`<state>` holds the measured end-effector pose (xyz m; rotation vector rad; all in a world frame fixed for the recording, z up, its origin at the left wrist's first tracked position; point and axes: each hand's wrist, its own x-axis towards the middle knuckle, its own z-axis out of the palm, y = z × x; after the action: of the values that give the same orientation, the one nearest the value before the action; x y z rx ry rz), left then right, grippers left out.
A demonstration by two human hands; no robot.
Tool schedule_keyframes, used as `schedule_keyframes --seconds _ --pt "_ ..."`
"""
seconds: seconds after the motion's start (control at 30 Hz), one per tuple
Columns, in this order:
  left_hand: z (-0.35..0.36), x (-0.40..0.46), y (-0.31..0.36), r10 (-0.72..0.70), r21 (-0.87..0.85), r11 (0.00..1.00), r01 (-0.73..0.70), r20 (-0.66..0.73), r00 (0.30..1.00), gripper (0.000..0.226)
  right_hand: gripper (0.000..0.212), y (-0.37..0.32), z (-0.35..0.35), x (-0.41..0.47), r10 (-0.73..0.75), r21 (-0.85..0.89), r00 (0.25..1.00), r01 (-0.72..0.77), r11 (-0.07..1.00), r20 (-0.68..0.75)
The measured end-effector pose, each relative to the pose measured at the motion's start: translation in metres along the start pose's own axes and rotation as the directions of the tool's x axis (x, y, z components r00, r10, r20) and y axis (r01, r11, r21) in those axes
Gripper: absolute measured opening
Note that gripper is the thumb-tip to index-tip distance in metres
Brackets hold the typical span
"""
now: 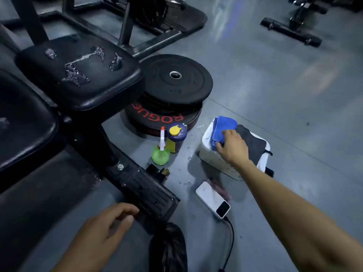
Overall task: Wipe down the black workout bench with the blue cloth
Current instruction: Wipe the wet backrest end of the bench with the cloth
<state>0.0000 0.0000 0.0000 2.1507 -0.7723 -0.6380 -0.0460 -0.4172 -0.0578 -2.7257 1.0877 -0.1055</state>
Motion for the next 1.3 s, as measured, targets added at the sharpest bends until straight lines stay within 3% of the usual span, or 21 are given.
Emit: schedule_keyframes --seconds 0.17,0.37,0.57,0.63,0.73,0.87,0.97,1.13,1.23,1.3 --pt "0.007 0.011 -0.014 -0.072 -0.014 0.997 0.072 0.02 0.997 0.038 0.061 -0.016 0.027 0.043 0.124 -0.26 0.989 -0.097 0.961 0.087" --pt "0.007 0.025 -0.014 -0.1 -0.016 0.995 0.101 0.049 0.994 0.039 0.033 0.001 0.043 0.055 0.061 -0.327 0.998 -0.065 0.943 -0.021" --pt "0.004 0.025 -0.004 -0.074 0.009 0.997 0.074 0.036 0.997 0.042 0.015 -0.01 0.024 0.067 0.098 -0.402 0.991 -0.053 0.914 0.094" --pt "-0.003 0.02 -0.004 -0.072 0.017 0.997 0.072 0.021 0.997 0.043 0.014 -0.003 0.017 0.066 0.144 -0.273 0.985 -0.114 0.955 0.095" --pt "-0.017 0.007 -0.001 -0.07 0.028 0.997 0.07 -0.012 0.997 0.045 0.009 0.006 -0.007 0.05 0.201 0.123 0.979 -0.204 0.971 0.042" --pt "-0.033 -0.014 0.015 -0.092 -0.045 0.995 0.09 -0.057 0.994 0.044 0.009 -0.018 -0.06 0.02 0.243 0.611 0.968 -0.232 0.757 0.067" --pt "-0.047 -0.028 0.041 -0.087 -0.15 0.986 0.074 -0.08 0.993 0.037 0.016 -0.049 -0.105 -0.009 0.092 0.806 0.979 -0.203 0.556 0.184" --pt "-0.08 -0.047 0.111 -0.033 -0.447 0.893 -0.044 -0.163 0.986 0.013 0.015 -0.122 -0.2 -0.095 -0.248 0.947 0.939 -0.166 0.275 0.237" --pt "-0.101 -0.07 0.152 -0.067 -0.649 0.76 -0.043 -0.144 0.987 0.046 0.015 -0.162 -0.26 -0.157 -0.432 0.977 0.879 -0.156 0.145 0.204" --pt "-0.112 -0.095 0.17 -0.067 -0.763 0.647 -0.01 -0.07 0.995 0.049 0.022 -0.184 -0.289 -0.2 -0.52 0.987 0.84 -0.144 0.068 0.158"
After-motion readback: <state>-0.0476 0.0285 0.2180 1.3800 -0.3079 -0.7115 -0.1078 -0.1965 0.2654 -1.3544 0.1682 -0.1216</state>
